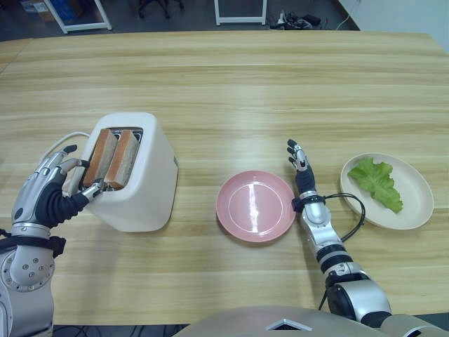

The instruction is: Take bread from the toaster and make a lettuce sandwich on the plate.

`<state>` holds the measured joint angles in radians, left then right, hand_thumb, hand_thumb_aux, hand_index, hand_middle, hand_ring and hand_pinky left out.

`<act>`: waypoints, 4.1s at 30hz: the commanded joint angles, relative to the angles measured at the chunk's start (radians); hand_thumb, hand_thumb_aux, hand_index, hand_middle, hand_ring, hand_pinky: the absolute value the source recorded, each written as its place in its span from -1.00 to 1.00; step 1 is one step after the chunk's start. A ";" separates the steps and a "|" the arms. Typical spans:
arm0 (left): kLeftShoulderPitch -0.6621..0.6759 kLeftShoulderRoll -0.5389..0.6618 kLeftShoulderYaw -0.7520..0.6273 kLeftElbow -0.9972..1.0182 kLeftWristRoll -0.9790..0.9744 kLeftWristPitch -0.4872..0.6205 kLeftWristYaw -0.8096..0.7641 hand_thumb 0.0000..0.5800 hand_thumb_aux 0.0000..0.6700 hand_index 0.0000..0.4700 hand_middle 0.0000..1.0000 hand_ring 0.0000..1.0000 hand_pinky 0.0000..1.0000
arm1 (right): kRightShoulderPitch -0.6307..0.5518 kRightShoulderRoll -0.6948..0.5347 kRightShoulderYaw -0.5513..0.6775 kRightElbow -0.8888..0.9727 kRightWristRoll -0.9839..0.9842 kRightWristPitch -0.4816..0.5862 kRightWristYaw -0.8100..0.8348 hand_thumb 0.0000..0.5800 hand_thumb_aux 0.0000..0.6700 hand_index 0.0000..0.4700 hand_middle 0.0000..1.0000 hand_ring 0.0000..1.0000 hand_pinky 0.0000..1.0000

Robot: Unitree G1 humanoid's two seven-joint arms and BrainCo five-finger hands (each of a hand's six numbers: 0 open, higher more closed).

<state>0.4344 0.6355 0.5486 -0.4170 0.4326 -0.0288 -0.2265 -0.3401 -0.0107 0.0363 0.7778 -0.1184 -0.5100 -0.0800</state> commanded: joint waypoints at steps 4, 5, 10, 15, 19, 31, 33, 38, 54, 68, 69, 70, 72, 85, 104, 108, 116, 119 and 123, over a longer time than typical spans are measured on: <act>0.025 -0.001 -0.041 -0.004 0.018 0.010 -0.033 0.61 0.11 0.11 -1.00 -1.00 -1.00 | 0.015 -0.002 0.005 -0.014 -0.006 0.022 -0.001 -1.00 -1.00 -1.00 -1.00 -1.00 -1.00; 0.025 0.001 -0.043 -0.003 0.018 0.010 -0.033 0.63 0.14 0.14 -1.00 -1.00 -1.00 | 0.016 -0.001 0.006 -0.014 -0.006 0.022 -0.002 -1.00 -1.00 -1.00 -1.00 -1.00 -1.00; 0.018 0.008 -0.050 0.000 0.028 0.015 -0.029 0.92 0.61 0.61 -1.00 -1.00 -1.00 | 0.019 0.001 0.008 -0.015 -0.007 0.022 -0.006 -1.00 -1.00 -1.00 -1.00 -1.00 -1.00; 0.002 0.009 -0.047 0.007 0.024 0.012 -0.022 1.00 1.00 1.00 -1.00 -1.00 -1.00 | 0.023 0.007 0.011 -0.016 -0.008 0.023 -0.011 -1.00 -1.00 -1.00 -1.00 -1.00 -1.00; -0.017 0.003 -0.039 0.001 0.010 0.019 -0.016 1.00 1.00 1.00 -0.76 -0.76 -0.76 | 0.024 0.011 0.013 -0.015 -0.008 0.023 -0.015 -1.00 -1.00 -1.00 -1.00 -1.00 -1.00; -0.217 -0.095 0.080 -0.084 -0.185 0.048 0.103 1.00 1.00 1.00 1.00 1.00 1.00 | 0.018 0.016 0.018 0.003 -0.009 0.021 -0.026 -1.00 -1.00 -1.00 -1.00 -1.00 -1.00; -0.250 -0.111 0.106 -0.095 -0.229 0.048 0.123 1.00 1.00 1.00 1.00 1.00 1.00 | 0.019 0.017 0.020 0.004 -0.010 0.020 -0.028 -1.00 -1.00 -1.00 -1.00 -1.00 -1.00; -0.333 -0.158 0.161 -0.135 -0.325 -0.033 0.200 1.00 1.00 1.00 1.00 1.00 1.00 | 0.017 0.018 0.023 0.010 -0.011 0.020 -0.030 -1.00 -1.00 -1.00 -1.00 -1.00 -1.00; -0.351 -0.398 -0.474 -0.120 -0.778 0.091 -0.018 1.00 1.00 1.00 1.00 1.00 1.00 | 0.008 -0.045 -0.035 -0.029 0.022 0.021 -0.044 -1.00 -1.00 -1.00 -1.00 -1.00 -1.00; -0.406 -0.517 -0.592 -0.048 -0.671 0.091 0.054 1.00 1.00 1.00 1.00 1.00 1.00 | 0.055 -0.051 -0.075 -0.152 0.024 0.024 -0.057 -1.00 -1.00 -1.00 -1.00 -1.00 -1.00; -0.418 -0.532 -0.605 -0.024 -0.650 0.087 0.068 1.00 1.00 1.00 1.00 1.00 1.00 | 0.064 -0.052 -0.078 -0.175 0.024 0.027 -0.056 -1.00 -1.00 -1.00 -1.00 -1.00 -1.00; -0.429 -0.545 -0.619 0.002 -0.632 0.082 0.076 1.00 1.00 1.00 1.00 1.00 1.00 | 0.072 -0.051 -0.079 -0.197 0.023 0.033 -0.054 -1.00 -1.00 -1.00 -1.00 -1.00 -1.00; -0.448 -0.567 -0.646 0.056 -0.587 0.071 0.098 1.00 1.00 1.00 1.00 1.00 1.00 | 0.082 -0.047 -0.078 -0.225 0.020 0.044 -0.052 -1.00 -1.00 -1.00 -1.00 -1.00 -1.00; -0.514 -0.582 -0.735 0.470 -0.345 -0.010 0.171 1.00 1.00 1.00 1.00 1.00 1.00 | 0.117 -0.024 -0.068 -0.287 0.007 0.085 -0.051 -1.00 -1.00 -1.00 -1.00 -1.00 -1.00; -0.499 -0.426 -0.848 0.353 0.129 0.097 0.237 -1.00 -1.00 -1.00 -1.00 -1.00 -1.00 | 0.125 -0.009 -0.050 -0.319 0.003 0.106 -0.052 -1.00 -1.00 -1.00 -1.00 -1.00 -1.00; -0.481 -0.402 -0.834 0.197 0.205 0.058 0.282 -1.00 -1.00 -1.00 -1.00 -1.00 -1.00 | 0.125 -0.007 -0.047 -0.320 0.003 0.107 -0.051 -1.00 -1.00 -1.00 -1.00 -1.00 -1.00; -0.391 -0.525 -0.696 0.156 -0.401 -0.084 0.140 -1.00 -1.00 -1.00 -1.00 -1.00 -1.00 | 0.209 -0.096 -0.074 -0.753 -0.133 0.047 -0.067 -1.00 -1.00 -1.00 -1.00 -1.00 -1.00; -0.369 -0.591 -0.648 0.288 -0.523 -0.122 0.130 -1.00 -1.00 -1.00 -1.00 -1.00 -1.00 | 0.227 -0.257 -0.217 -1.009 -0.324 0.089 -0.062 -1.00 -1.00 -1.00 -1.00 -1.00 -1.00; -0.360 -0.603 -0.624 0.350 -0.521 -0.161 0.140 -1.00 -1.00 -1.00 -1.00 -1.00 -1.00 | 0.248 -0.513 -0.347 -0.993 -0.700 0.281 -0.066 -1.00 -1.00 -1.00 -1.00 -1.00 -1.00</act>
<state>0.0675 0.0424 -0.0947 -0.1052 -0.0805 -0.1654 -0.0917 -0.1234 -0.4032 -0.2658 -0.2481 -0.6266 -0.3298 -0.1588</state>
